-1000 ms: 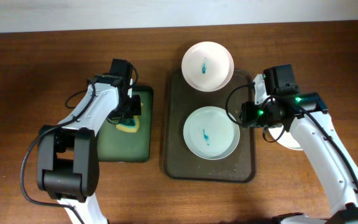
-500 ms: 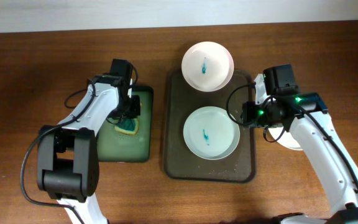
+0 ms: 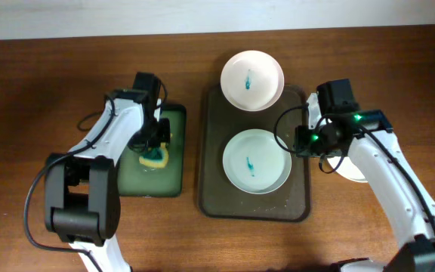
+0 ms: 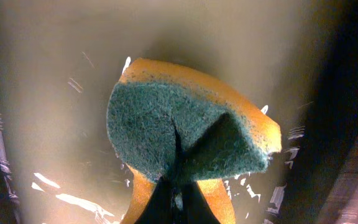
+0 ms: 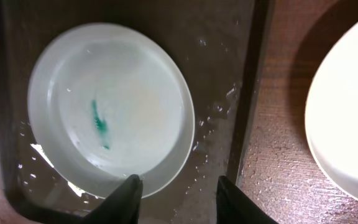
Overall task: Clean dirty plates on tray and stack at the side
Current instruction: 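Lift the sponge with the left gripper and bring it to the plate, then scrub the plate with the sponge while the right gripper holds it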
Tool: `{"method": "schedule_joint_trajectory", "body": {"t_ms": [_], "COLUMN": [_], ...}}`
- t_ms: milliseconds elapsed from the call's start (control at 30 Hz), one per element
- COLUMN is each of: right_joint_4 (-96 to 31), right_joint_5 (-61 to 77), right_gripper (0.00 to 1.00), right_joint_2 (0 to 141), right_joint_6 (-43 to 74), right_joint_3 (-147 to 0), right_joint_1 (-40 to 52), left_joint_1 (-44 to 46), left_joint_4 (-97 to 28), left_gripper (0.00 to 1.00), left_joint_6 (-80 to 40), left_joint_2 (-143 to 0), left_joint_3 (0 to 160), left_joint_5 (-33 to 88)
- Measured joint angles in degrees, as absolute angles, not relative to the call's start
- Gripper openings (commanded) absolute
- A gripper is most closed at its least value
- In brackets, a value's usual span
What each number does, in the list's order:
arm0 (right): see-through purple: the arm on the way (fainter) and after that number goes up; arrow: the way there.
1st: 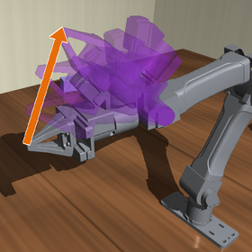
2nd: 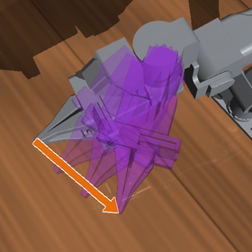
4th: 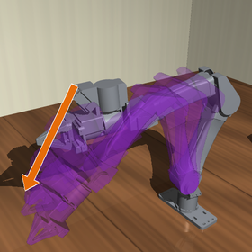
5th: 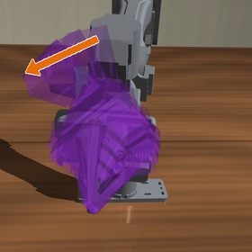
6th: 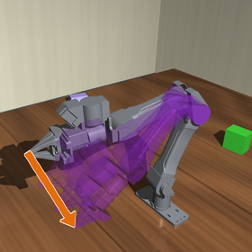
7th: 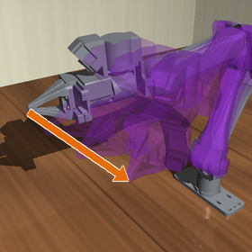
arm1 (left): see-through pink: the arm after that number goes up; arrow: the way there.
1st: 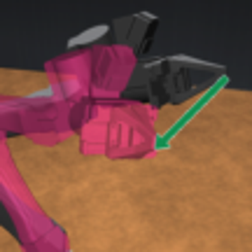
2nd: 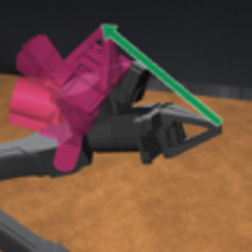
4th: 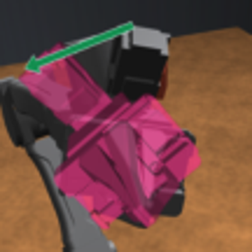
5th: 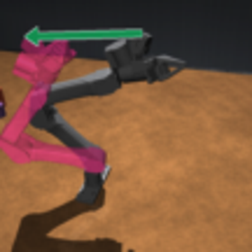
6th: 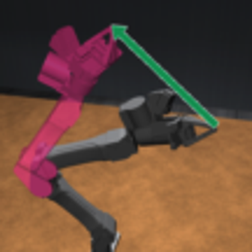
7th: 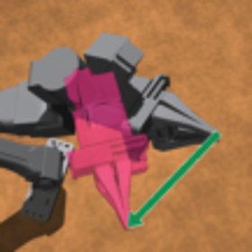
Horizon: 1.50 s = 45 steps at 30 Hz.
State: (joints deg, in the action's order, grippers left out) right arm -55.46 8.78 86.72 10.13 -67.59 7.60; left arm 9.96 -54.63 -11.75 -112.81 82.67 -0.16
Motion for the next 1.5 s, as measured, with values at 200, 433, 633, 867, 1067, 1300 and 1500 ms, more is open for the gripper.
{"method": "schedule_joint_trajectory", "body": {"t_ms": [200,433,633,867,1067,1300,1500], "right_joint_4": [-55.22,-53.6,-50.78,-48.34,-48.56,-48.16,-48.14], "right_joint_5": [8.6,8.62,8.62,8.62,9.76,12.82,13.87], "right_gripper": [0.3,0.3,0.25,0.07,0.04,0.04,0.04], "right_joint_2": [96.49,104.55,104.64,107.07,108.44,108.57,108.73], "right_joint_6": [9.67,8.54,8.36,8.78,11.81,14.7,16.29], "right_joint_3": [-67.59,-67.59,-67.59,-67.59,-67.61,-67.61,-67.61], "right_joint_1": [7.6,7.6,7.6,7.6,7.6,7.6,7.6], "left_joint_1": [12.49,13.43,13.43,13.43,13.43,17.45,33.67], "left_joint_4": [-55.53,-57.12,-57.67,-57.67,-59.11,-56.58,-48.23], "left_gripper": [0.0,0.0,0.0,0.0,0.0,0.0,0.0], "left_joint_6": [-11.53,-11.51,-11.51,-11.53,-11.51,-11.75,-17.82], "left_joint_2": [-108.62,-108.62,-108.62,-108.62,-108.62,-108.62,-113.93], "left_joint_3": [89.58,89.58,89.58,89.58,91.44,92.49,92.79], "left_joint_5": [0.69,-0.27,-0.45,-0.45,1.1,10.37,13.1]}}
